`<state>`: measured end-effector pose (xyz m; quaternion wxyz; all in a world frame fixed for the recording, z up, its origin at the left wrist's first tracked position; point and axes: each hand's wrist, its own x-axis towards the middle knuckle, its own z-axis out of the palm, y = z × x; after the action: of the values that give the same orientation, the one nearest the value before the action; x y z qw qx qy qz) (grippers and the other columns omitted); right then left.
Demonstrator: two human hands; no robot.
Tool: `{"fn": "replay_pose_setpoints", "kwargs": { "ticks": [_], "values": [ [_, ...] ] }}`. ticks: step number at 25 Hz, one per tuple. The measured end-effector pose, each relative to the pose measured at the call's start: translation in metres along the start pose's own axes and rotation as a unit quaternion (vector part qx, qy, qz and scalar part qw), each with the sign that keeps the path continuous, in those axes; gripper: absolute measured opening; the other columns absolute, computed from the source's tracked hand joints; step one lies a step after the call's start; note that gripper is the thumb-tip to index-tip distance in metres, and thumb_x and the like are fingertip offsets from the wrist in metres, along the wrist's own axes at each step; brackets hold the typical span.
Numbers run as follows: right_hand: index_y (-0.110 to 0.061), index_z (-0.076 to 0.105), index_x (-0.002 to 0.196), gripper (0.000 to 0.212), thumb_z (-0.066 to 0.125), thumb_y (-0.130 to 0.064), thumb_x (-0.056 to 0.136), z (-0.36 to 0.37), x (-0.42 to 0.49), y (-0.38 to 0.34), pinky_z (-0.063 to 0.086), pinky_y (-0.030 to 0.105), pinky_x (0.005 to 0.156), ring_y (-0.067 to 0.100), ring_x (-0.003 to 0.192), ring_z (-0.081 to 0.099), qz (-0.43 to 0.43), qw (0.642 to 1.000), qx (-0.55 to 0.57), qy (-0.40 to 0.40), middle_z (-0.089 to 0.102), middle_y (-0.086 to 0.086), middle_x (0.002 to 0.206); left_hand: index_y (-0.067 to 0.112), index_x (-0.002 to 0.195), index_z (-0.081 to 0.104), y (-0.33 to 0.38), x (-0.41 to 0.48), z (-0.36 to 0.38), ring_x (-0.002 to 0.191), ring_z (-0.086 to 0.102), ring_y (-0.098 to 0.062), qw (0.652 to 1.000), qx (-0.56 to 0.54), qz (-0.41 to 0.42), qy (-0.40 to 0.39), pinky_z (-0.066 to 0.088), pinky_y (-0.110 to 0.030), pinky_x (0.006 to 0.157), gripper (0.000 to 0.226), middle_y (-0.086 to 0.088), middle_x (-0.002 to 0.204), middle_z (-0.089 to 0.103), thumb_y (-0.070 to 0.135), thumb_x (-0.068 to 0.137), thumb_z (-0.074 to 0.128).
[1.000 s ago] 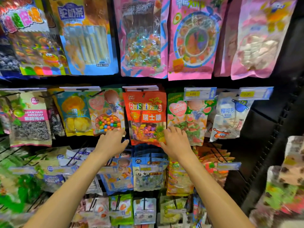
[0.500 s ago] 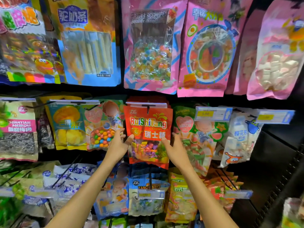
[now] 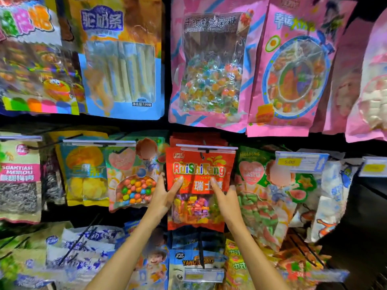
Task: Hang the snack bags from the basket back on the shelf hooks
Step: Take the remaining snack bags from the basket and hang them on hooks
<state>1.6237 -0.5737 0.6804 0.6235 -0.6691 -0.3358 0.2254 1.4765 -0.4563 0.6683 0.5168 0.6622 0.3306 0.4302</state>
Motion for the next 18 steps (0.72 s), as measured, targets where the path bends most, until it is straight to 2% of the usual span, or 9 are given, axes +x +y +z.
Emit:
{"fn": "replay_pose_setpoints", "kwargs": {
  "ticks": [3,6,10,14,16,18],
  "values": [
    [-0.007,0.007,0.157,0.112,0.052,-0.074,0.08,0.008,0.005,0.003,0.018,0.046,0.122,0.025,0.152,0.01,0.024,1.0,0.012,0.011,0.003,0.008,0.166,0.029,0.146,0.033,-0.004,0.01,0.003,0.122,0.057,-0.02,0.998,-0.054,-0.034,-0.006,0.045,-0.047,0.105,0.097,0.003,0.132,0.059,0.079,0.068,0.063],
    [-0.011,0.015,0.157,0.105,0.052,-0.075,0.082,0.013,0.012,0.005,0.021,0.05,0.12,0.027,0.151,0.015,0.051,0.998,0.031,0.029,0.009,0.008,0.165,0.032,0.152,0.027,-0.014,0.019,0.003,0.133,0.047,-0.02,0.994,-0.091,-0.067,-0.008,0.037,-0.048,0.111,0.109,0.004,0.147,0.047,0.086,0.063,0.061],
    [-0.007,0.019,0.155,0.106,0.047,-0.078,0.082,0.013,0.019,-0.002,0.023,0.051,0.116,0.033,0.148,0.022,0.087,0.996,0.015,0.022,0.023,0.015,0.16,0.031,0.153,0.026,-0.018,0.034,0.006,0.137,0.043,-0.025,0.989,-0.108,-0.103,-0.002,0.039,-0.057,0.108,0.114,0.001,0.153,0.04,0.089,0.061,0.061],
    [0.002,0.034,0.147,0.097,0.05,-0.071,0.086,0.008,0.017,-0.013,0.026,0.049,0.114,0.035,0.142,0.032,0.109,0.994,0.002,0.03,0.026,0.021,0.158,0.029,0.148,0.036,-0.03,0.047,0.009,0.13,0.051,-0.026,0.987,-0.103,-0.119,0.006,0.043,-0.056,0.105,0.114,0.0,0.146,0.049,0.093,0.056,0.06],
    [0.0,0.037,0.147,0.096,0.05,-0.072,0.085,0.007,0.019,-0.013,0.027,0.049,0.114,0.036,0.14,0.035,0.12,0.992,0.008,0.02,0.032,0.021,0.156,0.028,0.148,0.036,-0.041,0.055,0.011,0.13,0.051,-0.025,0.987,-0.105,-0.118,0.0,0.042,-0.055,0.106,0.117,-0.001,0.146,0.05,0.094,0.054,0.059],
    [-0.004,0.033,0.15,0.104,0.051,-0.078,0.079,0.009,0.02,-0.011,0.024,0.051,0.116,0.033,0.143,0.031,0.113,0.993,0.013,0.019,0.028,0.016,0.158,0.027,0.15,0.032,-0.035,0.05,0.011,0.133,0.048,-0.026,0.988,-0.104,-0.117,-0.008,0.04,-0.055,0.108,0.119,-0.001,0.15,0.046,0.094,0.055,0.058]
  ]
}}
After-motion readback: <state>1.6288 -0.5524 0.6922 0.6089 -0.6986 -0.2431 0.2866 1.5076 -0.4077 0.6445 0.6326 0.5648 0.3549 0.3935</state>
